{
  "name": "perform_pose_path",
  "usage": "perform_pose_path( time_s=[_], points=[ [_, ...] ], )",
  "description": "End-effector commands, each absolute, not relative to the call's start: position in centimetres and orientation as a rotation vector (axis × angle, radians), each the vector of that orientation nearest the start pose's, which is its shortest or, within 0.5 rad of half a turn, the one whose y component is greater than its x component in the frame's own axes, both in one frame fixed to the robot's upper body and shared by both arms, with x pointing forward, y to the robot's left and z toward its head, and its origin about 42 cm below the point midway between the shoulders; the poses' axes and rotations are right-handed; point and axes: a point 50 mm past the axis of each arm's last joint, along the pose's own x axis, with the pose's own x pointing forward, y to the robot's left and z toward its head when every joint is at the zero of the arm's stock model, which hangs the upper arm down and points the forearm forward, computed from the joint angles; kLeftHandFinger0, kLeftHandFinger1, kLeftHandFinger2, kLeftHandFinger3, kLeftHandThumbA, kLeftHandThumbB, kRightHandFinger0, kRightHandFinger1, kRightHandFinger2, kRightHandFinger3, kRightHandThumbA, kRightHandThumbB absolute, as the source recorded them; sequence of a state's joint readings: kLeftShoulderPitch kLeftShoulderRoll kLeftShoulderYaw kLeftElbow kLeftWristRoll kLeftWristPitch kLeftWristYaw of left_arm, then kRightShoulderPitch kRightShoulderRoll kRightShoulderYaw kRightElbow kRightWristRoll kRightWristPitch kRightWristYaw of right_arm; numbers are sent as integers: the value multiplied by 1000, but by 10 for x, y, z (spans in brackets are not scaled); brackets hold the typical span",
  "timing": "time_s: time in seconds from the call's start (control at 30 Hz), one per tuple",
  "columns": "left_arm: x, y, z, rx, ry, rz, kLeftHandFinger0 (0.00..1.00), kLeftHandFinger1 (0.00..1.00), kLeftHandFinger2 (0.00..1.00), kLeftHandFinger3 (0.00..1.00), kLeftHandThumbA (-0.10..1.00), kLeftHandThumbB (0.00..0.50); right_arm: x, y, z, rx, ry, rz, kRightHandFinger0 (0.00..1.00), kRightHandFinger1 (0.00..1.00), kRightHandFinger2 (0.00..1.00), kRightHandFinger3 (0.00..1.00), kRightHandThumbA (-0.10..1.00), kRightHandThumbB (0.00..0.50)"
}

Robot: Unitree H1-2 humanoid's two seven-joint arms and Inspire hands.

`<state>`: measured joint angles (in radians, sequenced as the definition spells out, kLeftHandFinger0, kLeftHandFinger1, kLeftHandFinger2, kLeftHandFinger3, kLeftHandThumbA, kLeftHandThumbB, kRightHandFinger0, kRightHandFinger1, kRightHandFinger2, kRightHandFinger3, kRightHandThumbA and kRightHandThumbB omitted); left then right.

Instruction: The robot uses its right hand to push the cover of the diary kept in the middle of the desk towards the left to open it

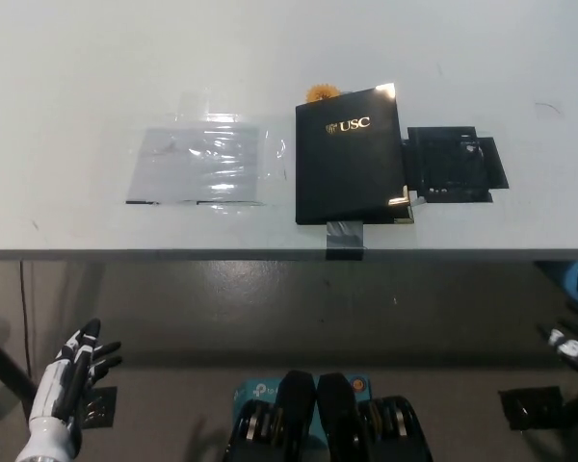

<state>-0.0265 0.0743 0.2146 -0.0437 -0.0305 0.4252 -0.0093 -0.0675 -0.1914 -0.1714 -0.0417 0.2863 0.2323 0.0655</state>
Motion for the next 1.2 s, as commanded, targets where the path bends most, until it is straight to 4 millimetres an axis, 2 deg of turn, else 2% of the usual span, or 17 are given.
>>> perform_pose_path(
  time_s=[0.0,0.07,0.17,0.23,0.3,0.4,0.43,0.57,0.6,0.7,0.77,0.83,0.87,0.9,0.93,1.03,1.17],
  points=[
    [286,297,103,13,305,221,959,741,724,928,821,109,308,-272,170,115,-11,100,811,899,954,1000,893,278],
    [286,298,102,20,304,217,958,741,718,922,831,118,308,-262,182,110,-36,135,796,894,945,1000,897,281],
    [284,297,101,20,315,214,966,745,713,913,844,146,307,-244,209,89,-97,219,812,911,953,1000,913,228],
    [284,296,101,28,316,206,963,743,720,919,853,133,307,-238,220,81,-119,263,822,915,960,1000,919,245],
    [285,296,101,25,315,209,960,742,723,924,852,144,308,-231,233,78,-136,295,818,912,960,1000,911,273],
    [285,297,99,23,318,211,948,732,717,925,846,152,317,-226,249,61,-166,336,844,921,962,1000,937,259],
    [285,297,99,21,318,211,948,732,716,925,846,152,322,-225,254,64,-176,342,842,915,948,1000,937,271],
    [283,295,98,17,324,214,953,731,714,925,837,156,342,-223,267,79,-201,338,847,929,968,1000,939,218],
    [283,295,98,17,322,212,952,729,713,923,837,156,347,-223,269,84,-200,337,847,932,973,1000,939,217],
    [283,294,99,8,334,217,956,735,714,921,830,153,375,-224,272,180,-180,275,834,924,988,1000,898,167],
    [281,292,96,4,339,216,956,742,715,921,829,140,392,-226,270,231,-151,208,851,939,1000,1000,907,170],
    [281,292,96,4,339,216,957,744,717,920,831,141,394,-226,270,236,-149,204,854,941,1000,1000,908,170],
    [281,292,96,1,338,217,960,749,719,919,825,150,407,-226,266,297,-123,151,884,963,1000,1000,904,171],
    [281,291,96,1,337,217,961,750,719,919,824,152,411,-226,265,318,-115,135,892,972,1000,1000,897,174],
    [280,291,96,-2,338,215,980,759,727,927,824,161,414,-225,262,359,-104,103,893,965,1000,1000,839,198],
    [281,291,94,-4,338,216,988,755,718,927,821,177,429,-215,251,434,-62,21,911,969,992,1000,901,200],
    [282,291,96,-10,335,220,999,766,722,931,820,184,445,-204,241,514,-22,-16,933,983,1000,1000,873,215]
  ],
)
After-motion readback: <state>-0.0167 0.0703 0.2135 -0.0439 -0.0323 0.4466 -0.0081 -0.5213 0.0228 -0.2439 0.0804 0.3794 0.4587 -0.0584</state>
